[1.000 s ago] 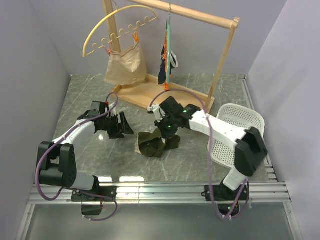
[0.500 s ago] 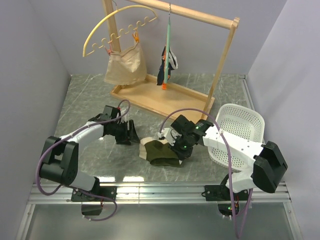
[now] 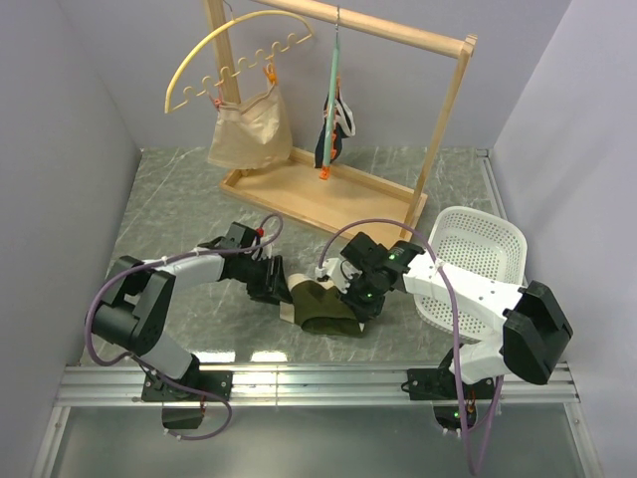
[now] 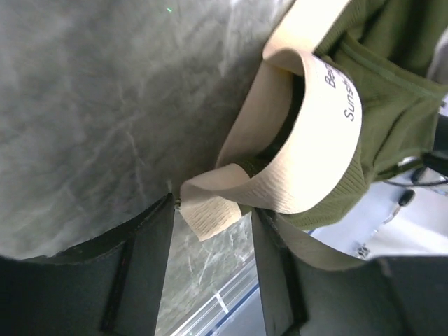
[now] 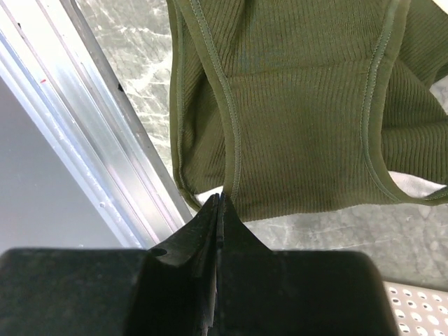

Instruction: Clip the underwear to the hanger

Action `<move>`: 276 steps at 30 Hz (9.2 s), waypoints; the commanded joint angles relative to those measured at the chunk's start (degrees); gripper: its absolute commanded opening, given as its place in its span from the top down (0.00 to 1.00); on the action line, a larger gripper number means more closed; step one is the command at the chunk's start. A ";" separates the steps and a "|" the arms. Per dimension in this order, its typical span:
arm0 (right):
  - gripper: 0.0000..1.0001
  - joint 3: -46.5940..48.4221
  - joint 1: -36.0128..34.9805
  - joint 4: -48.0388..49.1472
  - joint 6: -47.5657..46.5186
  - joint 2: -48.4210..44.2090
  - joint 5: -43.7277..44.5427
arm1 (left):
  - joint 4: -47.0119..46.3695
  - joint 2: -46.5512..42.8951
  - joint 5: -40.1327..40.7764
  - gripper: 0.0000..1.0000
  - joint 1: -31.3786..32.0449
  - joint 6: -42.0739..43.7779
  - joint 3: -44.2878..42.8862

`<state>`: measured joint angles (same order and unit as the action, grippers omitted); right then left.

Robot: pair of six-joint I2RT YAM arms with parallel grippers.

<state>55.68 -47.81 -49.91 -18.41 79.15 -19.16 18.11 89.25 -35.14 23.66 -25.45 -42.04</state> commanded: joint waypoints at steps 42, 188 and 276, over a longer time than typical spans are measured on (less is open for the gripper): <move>0.35 -0.75 1.26 12.21 18.32 -4.62 -4.92 | 28.05 3.99 1.65 0.24 -5.73 20.99 -22.83; 0.37 12.43 22.67 51.56 25.62 -13.07 15.29 | -27.68 -26.24 10.61 0.19 6.22 9.98 -20.71; 0.48 43.90 28.74 72.85 11.29 28.69 -26.72 | -57.83 13.40 -9.60 0.19 -8.37 11.56 -40.58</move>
<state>97.71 -18.63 20.99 -9.21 107.85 -45.93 -35.51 102.19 -44.97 15.44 -14.28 -80.40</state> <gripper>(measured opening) 0.528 0.801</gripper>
